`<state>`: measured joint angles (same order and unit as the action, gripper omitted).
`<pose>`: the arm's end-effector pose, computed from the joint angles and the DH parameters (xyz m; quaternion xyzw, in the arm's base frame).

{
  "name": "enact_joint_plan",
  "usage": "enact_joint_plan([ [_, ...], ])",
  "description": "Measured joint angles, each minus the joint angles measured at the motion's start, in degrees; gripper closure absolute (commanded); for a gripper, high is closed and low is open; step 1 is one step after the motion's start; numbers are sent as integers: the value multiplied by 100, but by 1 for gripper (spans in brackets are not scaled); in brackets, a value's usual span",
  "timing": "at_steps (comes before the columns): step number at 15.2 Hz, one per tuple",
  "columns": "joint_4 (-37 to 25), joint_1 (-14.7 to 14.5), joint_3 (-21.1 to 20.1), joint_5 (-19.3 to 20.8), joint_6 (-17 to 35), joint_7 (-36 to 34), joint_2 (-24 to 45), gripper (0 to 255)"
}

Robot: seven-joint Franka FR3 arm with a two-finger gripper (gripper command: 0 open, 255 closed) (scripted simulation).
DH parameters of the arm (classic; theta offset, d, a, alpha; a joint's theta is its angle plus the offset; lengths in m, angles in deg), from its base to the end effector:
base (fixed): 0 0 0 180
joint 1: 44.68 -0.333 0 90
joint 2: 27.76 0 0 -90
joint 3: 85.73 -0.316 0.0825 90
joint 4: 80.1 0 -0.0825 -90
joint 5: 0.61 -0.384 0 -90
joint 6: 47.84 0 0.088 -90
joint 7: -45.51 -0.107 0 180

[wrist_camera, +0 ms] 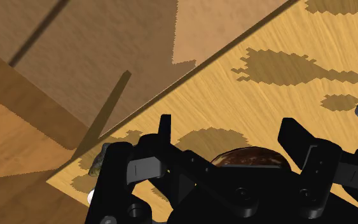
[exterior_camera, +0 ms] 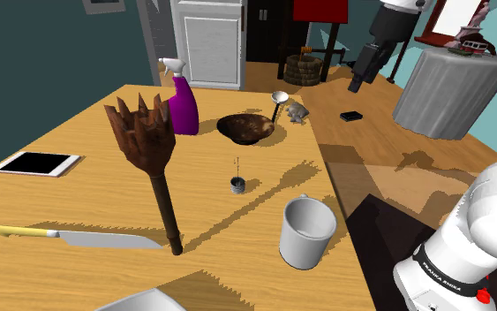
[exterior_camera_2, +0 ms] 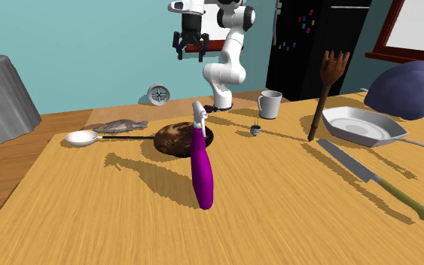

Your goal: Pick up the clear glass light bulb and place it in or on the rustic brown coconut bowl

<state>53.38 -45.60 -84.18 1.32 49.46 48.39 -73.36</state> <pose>0.3170 -0.0096 0.6184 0.9963 0.0236 0.0818 0.0094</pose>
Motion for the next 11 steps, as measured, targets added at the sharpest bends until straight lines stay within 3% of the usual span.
enact_joint_plan([
  [3, 139, -55, -112, -79, 179, -110, -29, 0],
  [11, 1006, -445, -909, -582, 1505, -840, -50, 0],
])
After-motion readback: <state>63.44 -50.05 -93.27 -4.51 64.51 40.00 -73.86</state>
